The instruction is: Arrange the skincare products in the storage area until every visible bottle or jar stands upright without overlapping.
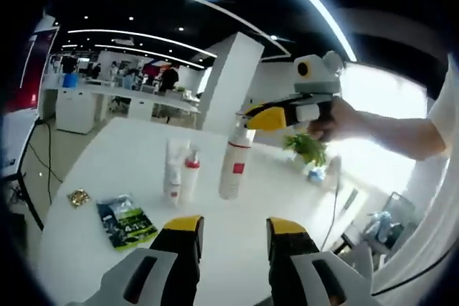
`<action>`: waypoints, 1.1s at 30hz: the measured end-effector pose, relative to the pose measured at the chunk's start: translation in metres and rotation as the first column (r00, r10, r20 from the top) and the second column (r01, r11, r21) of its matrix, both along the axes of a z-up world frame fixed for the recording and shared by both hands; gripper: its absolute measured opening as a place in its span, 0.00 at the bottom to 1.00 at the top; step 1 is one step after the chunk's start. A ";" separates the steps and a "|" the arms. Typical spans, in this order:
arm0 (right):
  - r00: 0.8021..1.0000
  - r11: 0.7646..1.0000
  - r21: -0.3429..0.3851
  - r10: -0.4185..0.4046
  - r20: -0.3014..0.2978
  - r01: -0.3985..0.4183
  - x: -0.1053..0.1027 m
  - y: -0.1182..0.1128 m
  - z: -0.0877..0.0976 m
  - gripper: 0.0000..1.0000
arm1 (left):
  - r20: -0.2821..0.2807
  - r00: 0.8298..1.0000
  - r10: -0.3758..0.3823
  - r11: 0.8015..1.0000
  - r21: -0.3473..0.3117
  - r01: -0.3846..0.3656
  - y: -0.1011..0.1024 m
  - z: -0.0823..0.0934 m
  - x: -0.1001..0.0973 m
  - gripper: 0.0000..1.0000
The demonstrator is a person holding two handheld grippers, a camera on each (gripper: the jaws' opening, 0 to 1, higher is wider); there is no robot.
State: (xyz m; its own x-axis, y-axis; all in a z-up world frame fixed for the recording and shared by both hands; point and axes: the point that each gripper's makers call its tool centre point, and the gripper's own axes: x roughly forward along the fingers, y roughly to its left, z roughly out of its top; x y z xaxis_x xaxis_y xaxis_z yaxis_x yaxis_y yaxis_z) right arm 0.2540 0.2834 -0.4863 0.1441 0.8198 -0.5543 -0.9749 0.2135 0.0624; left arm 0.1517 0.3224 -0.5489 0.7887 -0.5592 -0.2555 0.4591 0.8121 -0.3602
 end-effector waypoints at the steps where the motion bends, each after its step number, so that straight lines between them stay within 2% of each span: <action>1: 1.000 1.000 -0.004 -0.004 0.004 0.004 0.006 0.000 -0.003 0.18 | -0.003 1.000 0.009 1.000 -0.005 -0.009 0.002 -0.002 -0.001 0.36; 10: 0.999 0.999 -0.044 -0.030 0.034 0.031 0.033 -0.001 -0.025 0.18 | -0.026 0.999 0.046 0.999 -0.026 -0.047 0.013 -0.016 -0.004 0.36; 15: 0.998 0.997 -0.062 -0.041 0.041 0.043 0.042 0.000 -0.037 0.18 | -0.040 0.998 0.043 0.999 -0.028 -0.044 0.011 -0.023 -0.007 0.36; 22: 0.997 0.993 -0.100 -0.061 0.038 0.064 0.054 -0.004 -0.067 0.18 | -0.063 0.997 0.038 0.998 -0.040 -0.040 0.007 -0.032 -0.013 0.36; 26: 0.997 0.990 -0.122 -0.065 0.045 0.070 0.060 -0.006 -0.078 0.18 | -0.069 0.997 0.028 0.999 -0.031 -0.030 0.007 -0.035 -0.014 0.36; 28: 0.997 0.991 -0.114 -0.065 0.033 0.068 0.063 -0.005 -0.081 0.18 | -0.075 0.997 0.029 0.999 -0.031 -0.032 0.009 -0.038 -0.013 0.36; 33: 0.996 0.992 -0.108 -0.064 0.055 0.070 0.073 -0.003 -0.090 0.18 | -0.095 0.994 0.045 0.998 -0.045 -0.049 0.016 -0.043 -0.009 0.36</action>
